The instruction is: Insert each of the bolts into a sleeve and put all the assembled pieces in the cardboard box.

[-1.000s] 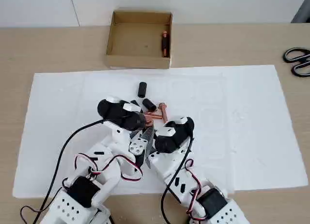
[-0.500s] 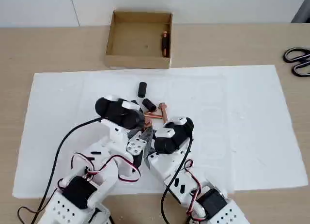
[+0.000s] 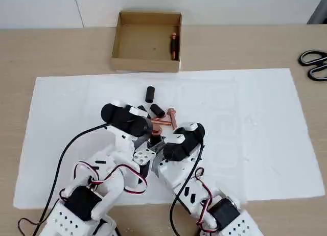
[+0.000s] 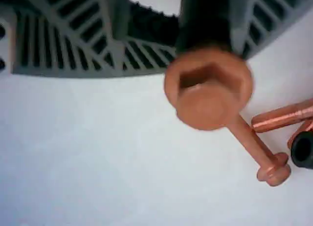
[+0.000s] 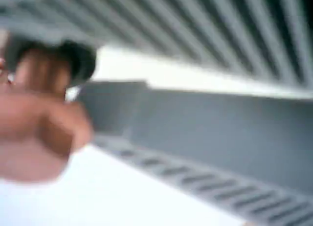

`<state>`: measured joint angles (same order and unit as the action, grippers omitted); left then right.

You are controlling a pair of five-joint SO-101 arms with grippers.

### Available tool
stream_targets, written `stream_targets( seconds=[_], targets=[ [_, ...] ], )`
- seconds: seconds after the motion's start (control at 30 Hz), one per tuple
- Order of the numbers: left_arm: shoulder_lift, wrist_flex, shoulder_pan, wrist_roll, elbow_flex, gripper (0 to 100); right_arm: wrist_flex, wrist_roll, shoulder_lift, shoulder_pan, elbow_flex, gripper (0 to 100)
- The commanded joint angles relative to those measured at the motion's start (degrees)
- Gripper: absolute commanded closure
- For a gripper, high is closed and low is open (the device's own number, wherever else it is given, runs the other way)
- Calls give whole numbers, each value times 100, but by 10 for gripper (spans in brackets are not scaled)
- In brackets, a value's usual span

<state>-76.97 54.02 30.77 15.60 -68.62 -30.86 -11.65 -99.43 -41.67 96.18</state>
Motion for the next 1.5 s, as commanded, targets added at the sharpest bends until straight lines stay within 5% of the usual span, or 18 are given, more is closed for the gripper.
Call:
stream_targets(
  seconds=[0.0,0.43,0.77,1.0,1.47],
  targets=[
    [-70,220,35,-35,470,857,92,-44,-84,-13,44,995],
    [-70,624,-44,-70,831,856,92,-44,-84,-13,44,995],
    [-44,-26,-2057,-70,778,856,84,9,-75,734,0,995],
    [-62,-123,-3165,-44,119,856,-558,712,-31,1622,-325,995],
    [-62,-624,-3165,211,-611,858,-1059,1002,1385,2220,-2725,995]
  ],
)
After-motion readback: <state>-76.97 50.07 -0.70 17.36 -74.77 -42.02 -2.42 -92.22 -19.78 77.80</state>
